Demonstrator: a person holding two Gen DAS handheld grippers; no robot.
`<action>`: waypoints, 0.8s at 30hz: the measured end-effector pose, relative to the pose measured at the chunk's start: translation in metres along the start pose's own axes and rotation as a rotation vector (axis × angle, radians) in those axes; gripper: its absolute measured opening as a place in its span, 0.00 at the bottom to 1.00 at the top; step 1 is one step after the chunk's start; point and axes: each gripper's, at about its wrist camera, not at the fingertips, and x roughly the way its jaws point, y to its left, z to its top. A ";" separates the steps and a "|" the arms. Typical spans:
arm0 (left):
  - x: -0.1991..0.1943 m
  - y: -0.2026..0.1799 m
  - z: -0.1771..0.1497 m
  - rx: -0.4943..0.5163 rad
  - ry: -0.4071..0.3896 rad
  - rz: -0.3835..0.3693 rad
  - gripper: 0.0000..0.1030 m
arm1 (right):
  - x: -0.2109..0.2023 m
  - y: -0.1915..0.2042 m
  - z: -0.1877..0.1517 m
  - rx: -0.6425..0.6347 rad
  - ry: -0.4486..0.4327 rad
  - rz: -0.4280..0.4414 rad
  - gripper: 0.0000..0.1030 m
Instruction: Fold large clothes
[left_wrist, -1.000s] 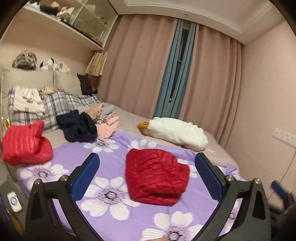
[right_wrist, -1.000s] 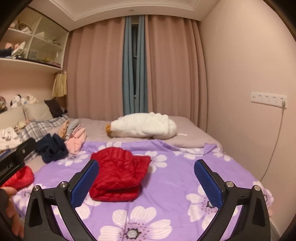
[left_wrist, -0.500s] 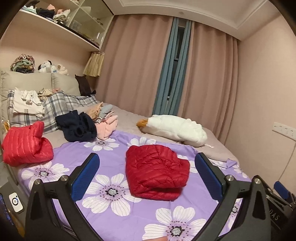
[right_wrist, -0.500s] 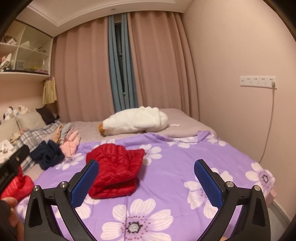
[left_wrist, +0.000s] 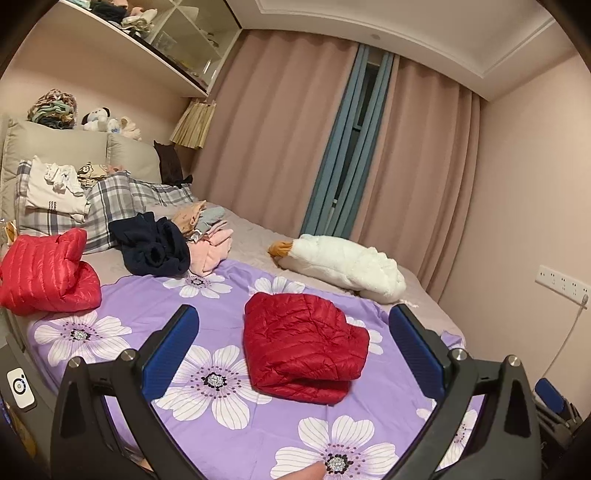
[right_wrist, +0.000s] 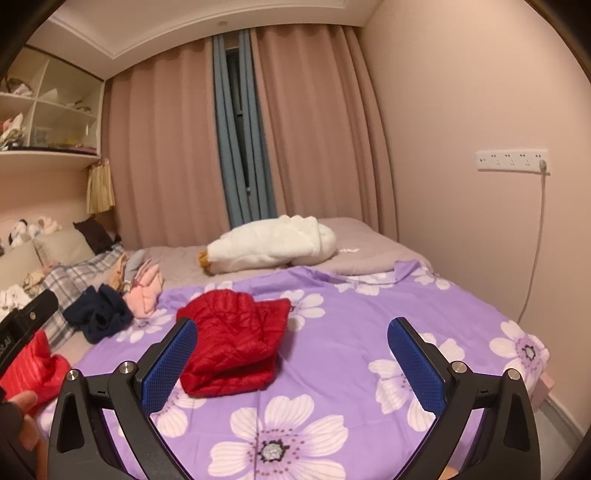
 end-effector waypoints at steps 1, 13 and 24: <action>-0.002 0.001 0.000 -0.006 -0.009 0.002 1.00 | 0.000 0.001 0.000 -0.004 -0.001 -0.001 0.99; 0.002 0.005 0.003 -0.022 0.035 -0.005 1.00 | 0.002 0.007 -0.001 -0.021 0.012 0.002 0.99; 0.003 0.004 0.002 0.004 0.036 0.004 1.00 | 0.003 0.015 -0.003 -0.058 0.020 -0.004 0.99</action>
